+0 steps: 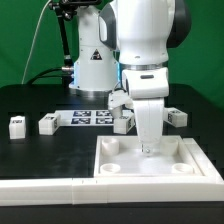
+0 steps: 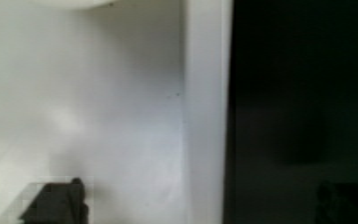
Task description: Assemble one leg
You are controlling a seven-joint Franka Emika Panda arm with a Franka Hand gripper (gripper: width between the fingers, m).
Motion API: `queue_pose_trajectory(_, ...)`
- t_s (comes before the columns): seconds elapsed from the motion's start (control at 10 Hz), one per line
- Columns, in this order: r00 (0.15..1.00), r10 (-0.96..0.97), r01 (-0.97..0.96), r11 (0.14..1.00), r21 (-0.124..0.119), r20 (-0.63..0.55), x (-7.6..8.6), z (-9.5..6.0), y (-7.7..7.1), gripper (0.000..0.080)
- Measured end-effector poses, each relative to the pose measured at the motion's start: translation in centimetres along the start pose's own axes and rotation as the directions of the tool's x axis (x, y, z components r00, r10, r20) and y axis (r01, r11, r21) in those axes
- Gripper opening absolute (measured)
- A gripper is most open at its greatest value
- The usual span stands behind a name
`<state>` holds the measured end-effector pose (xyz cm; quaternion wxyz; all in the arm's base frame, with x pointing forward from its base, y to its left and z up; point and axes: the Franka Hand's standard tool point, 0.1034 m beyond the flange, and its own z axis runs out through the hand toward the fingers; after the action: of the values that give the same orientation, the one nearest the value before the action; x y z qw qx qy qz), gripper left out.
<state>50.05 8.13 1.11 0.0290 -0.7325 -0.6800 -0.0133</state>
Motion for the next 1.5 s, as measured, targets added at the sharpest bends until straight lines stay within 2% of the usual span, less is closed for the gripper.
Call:
queue_pose_trajectory(0.3,0.996,0.088,-0.088,0.996,-0.028,0.015,0.7,-3.2,-1.9,0.0649)
queue_pose_trajectory(0.5,0.995,0.1,-0.099,0.994,-0.043,0.019,1.0,-4.5,-2.9,0.0649)
queue_pose_trajectory(0.6,0.993,0.117,-0.116,0.992,-0.051,0.017,0.9,-4.8,-3.0,0.0649)
queue_pose_trajectory(0.8,0.985,0.169,-0.168,0.985,-0.046,0.015,0.9,-4.5,-3.1,0.0649)
queue_pose_trajectory(1.0,0.933,0.359,-0.359,0.932,-0.047,0.005,0.9,-4.5,-3.1,0.0649)
queue_pose_trajectory(1.1,0.877,0.481,-0.481,0.876,-0.049,-0.015,1.0,-4.4,-3.3,0.0649)
queue_pose_trajectory(1.3,0.67,0.739,-0.742,0.669,-0.039,-0.064,2.0,-3.6,-5.9,0.0649)
queue_pose_trajectory(1.4,0.553,0.831,-0.833,0.553,-0.021,-0.064,2.9,-3.2,-6.9,0.0649)
queue_pose_trajectory(1.5,0.413,0.909,-0.911,0.413,0.0,-0.065,3.9,-3.0,-7.4,0.0649)
